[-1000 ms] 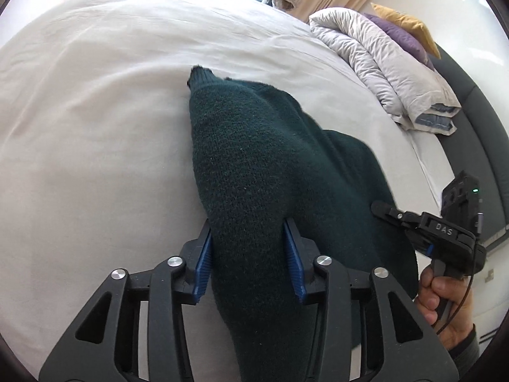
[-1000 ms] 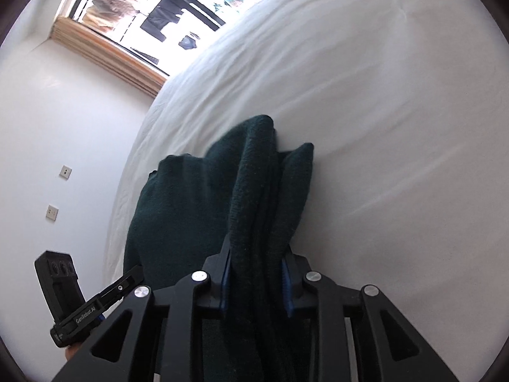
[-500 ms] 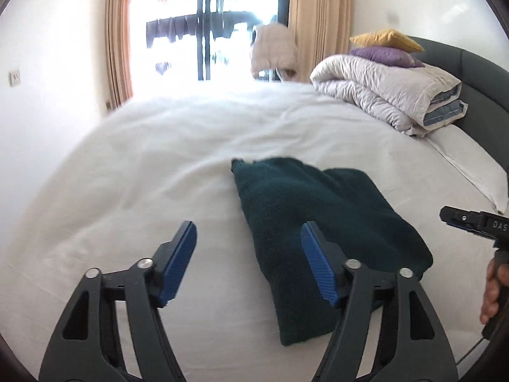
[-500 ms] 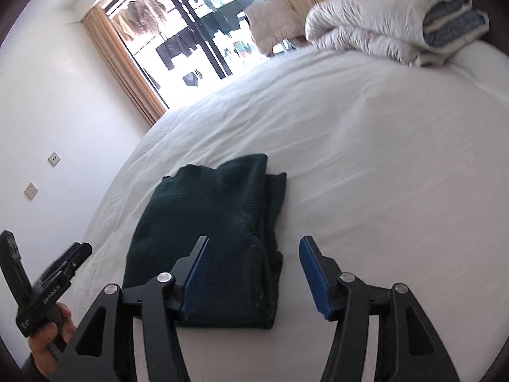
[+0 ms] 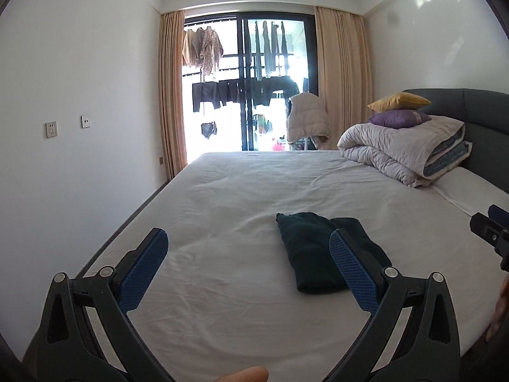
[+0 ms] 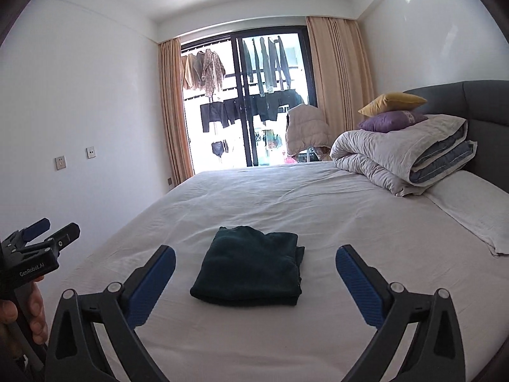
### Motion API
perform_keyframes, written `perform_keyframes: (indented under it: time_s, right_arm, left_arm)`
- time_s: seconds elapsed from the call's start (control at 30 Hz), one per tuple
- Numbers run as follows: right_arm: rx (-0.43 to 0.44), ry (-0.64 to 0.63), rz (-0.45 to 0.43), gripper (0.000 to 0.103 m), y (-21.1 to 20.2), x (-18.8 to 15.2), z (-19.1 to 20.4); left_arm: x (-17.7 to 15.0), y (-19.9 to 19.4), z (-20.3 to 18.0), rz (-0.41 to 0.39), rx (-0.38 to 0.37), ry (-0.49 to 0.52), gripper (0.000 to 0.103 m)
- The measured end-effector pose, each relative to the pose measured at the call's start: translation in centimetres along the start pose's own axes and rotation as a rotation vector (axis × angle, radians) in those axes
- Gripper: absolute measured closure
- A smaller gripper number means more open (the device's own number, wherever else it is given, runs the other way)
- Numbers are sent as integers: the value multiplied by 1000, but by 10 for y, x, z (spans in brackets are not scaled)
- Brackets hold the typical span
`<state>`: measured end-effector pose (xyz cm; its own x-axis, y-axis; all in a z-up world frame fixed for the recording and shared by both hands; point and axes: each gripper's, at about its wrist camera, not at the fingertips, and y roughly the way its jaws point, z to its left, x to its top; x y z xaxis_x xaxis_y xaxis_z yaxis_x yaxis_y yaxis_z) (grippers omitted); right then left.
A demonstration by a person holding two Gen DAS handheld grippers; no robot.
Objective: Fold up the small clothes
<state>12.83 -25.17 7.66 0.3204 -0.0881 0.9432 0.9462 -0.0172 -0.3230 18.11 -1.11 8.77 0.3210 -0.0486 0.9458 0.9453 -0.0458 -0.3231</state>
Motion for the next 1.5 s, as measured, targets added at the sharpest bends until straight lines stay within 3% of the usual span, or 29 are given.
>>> perform_keyframes:
  time_s: [0.27,0.37,0.5,0.8,1.5]
  right_arm:
    - [-37,64,95,0,0,-7,-7]
    - [-57,44,113,0,-3,-10,-4]
    - [-89,5,147,0,-3,-16,3]
    - [-102,14,214,0,7,-35,8]
    - [-99,11,234,0,5,-43,10]
  left_arm:
    - [-20,-26,-9,94,3,38,0]
    - [-27,-14,-14,180,-29,10,0]
    - [-42,13,-24,257,-6,11,0]
    - [-68,46,-45,362,-43,17,0]
    - [-79,67,-44,396,-25,-3,0]
